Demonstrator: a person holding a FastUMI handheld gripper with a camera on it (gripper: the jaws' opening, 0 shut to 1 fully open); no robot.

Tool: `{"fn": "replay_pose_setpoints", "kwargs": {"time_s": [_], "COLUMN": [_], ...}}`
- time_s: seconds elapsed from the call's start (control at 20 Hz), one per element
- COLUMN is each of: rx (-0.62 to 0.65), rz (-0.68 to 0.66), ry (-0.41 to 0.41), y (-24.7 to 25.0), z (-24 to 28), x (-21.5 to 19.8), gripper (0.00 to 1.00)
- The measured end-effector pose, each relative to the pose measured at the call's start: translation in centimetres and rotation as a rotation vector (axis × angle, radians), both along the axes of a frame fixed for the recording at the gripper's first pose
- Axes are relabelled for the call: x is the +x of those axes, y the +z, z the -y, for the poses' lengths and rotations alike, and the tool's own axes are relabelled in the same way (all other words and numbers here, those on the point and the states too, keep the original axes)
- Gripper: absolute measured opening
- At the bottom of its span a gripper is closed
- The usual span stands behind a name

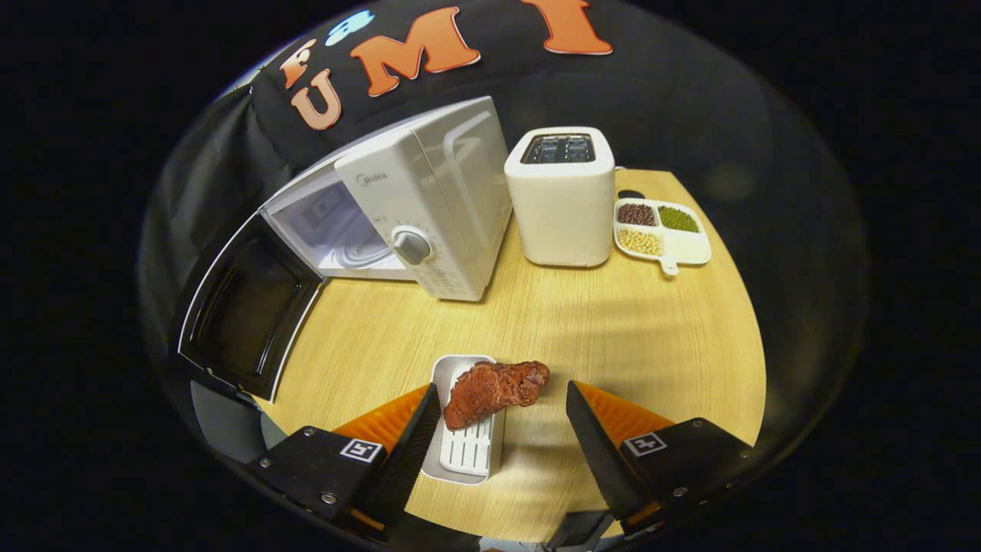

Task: Open the microwave, put the food inside, and close the microwave door.

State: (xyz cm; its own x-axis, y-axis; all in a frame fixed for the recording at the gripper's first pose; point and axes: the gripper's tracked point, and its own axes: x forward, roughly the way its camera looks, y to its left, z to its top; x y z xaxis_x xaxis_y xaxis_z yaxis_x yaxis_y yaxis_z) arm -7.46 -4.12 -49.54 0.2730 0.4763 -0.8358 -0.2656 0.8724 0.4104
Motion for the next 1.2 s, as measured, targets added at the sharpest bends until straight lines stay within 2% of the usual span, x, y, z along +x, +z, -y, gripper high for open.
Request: {"fn": "replay_pose_setpoints", "kwargs": {"time_s": [0.2, 0.3, 0.35, 0.55, 0.65, 0.85, 0.95, 1.2], "rx": [0.094, 0.163, 0.204, 0.288, 0.326, 0.414, 0.41, 0.391], "rz": [-0.122, -0.179, -0.209, -0.312, -0.355, -0.397, -0.398, -0.321], "ry": [-0.022, -0.064, -0.084, -0.093, -0.125, -0.194, -0.201, -0.23], "y": [-2.7, -3.3, -3.3, -4.3, -4.6, -4.1, -4.0, -2.1], "z": [-0.3, -1.0, -1.6, -2.8, -3.4, -3.9, -3.6, -3.0], "x": [0.9, 1.3, 1.3, 0.9, 1.0, 1.2, 1.0, 1.0], "gripper": [0.97, 0.9, 0.79, 0.52, 0.42, 0.27, 0.19, 0.14]}}
